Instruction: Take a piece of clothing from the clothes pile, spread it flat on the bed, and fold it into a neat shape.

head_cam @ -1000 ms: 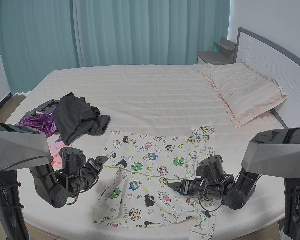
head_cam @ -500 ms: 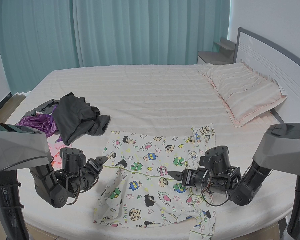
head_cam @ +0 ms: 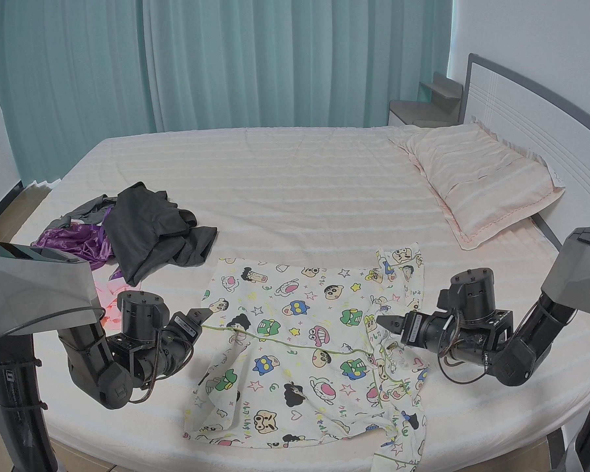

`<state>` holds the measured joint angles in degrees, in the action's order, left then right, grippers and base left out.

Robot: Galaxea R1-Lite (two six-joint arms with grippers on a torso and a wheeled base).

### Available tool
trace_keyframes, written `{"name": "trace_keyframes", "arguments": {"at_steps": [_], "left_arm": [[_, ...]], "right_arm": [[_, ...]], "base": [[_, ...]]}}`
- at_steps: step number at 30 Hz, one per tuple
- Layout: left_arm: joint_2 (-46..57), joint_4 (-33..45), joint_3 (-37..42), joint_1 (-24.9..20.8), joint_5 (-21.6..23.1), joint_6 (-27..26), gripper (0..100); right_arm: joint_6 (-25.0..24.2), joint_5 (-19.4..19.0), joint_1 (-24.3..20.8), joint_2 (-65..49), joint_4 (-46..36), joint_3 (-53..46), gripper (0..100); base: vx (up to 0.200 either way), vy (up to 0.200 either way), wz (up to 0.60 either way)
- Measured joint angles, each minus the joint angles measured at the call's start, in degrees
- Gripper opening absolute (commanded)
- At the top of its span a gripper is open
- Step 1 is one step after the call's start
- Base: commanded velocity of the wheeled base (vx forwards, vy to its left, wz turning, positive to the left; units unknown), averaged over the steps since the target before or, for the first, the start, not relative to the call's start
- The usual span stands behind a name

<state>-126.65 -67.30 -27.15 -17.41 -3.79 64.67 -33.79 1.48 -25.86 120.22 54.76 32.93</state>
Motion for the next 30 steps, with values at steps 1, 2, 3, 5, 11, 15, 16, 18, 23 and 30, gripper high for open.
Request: {"name": "trace_keyframes", "arguments": {"at_steps": [1,2,3,5,11,15,16,18,23,30], "left_arm": [[0.0,0.0,0.0,0.0,0.0,0.0,100],[0.0,0.0,0.1,0.0,0.0,0.0,100],[0.0,0.0,0.1,0.0,0.0,0.0,100],[0.0,0.0,0.1,0.0,0.0,0.0,100],[0.0,0.0,0.1,0.0,0.0,0.0,100],[0.0,0.0,0.1,0.0,0.0,0.0,100],[0.0,0.0,0.1,0.0,0.0,0.0,100],[0.0,0.0,0.1,0.0,0.0,0.0,100],[0.0,0.0,0.2,0.0,0.0,0.0,100],[-0.1,0.0,0.2,0.0,0.0,0.0,100]], "right_arm": [[0.0,-0.1,1.0,0.3,0.0,-0.4,100],[0.0,-0.1,2.2,0.7,0.0,-0.7,100],[0.0,-0.2,3.3,1.4,0.0,-1.1,100],[0.0,-0.3,4.6,2.5,0.2,-1.5,100],[0.4,-0.7,8.1,7.6,0.5,-1.1,100],[0.5,-0.9,8.8,10.2,0.5,0.6,100],[0.5,-0.9,8.9,10.8,0.4,1.1,100],[0.5,-1.3,9.0,11.9,0.2,2.2,100],[0.3,-2.0,9.1,13.9,0.2,4.7,0],[0.0,-1.7,10.1,15.2,0.1,8.1,0]], "base": [[0.0,0.0,0.0],[0.0,0.0,0.0],[0.0,0.0,0.0],[0.0,0.0,0.0],[0.0,0.0,0.0],[0.0,0.0,0.0],[0.0,0.0,0.0],[0.0,0.0,0.0],[0.0,0.0,0.0],[0.0,0.0,0.0]]}}
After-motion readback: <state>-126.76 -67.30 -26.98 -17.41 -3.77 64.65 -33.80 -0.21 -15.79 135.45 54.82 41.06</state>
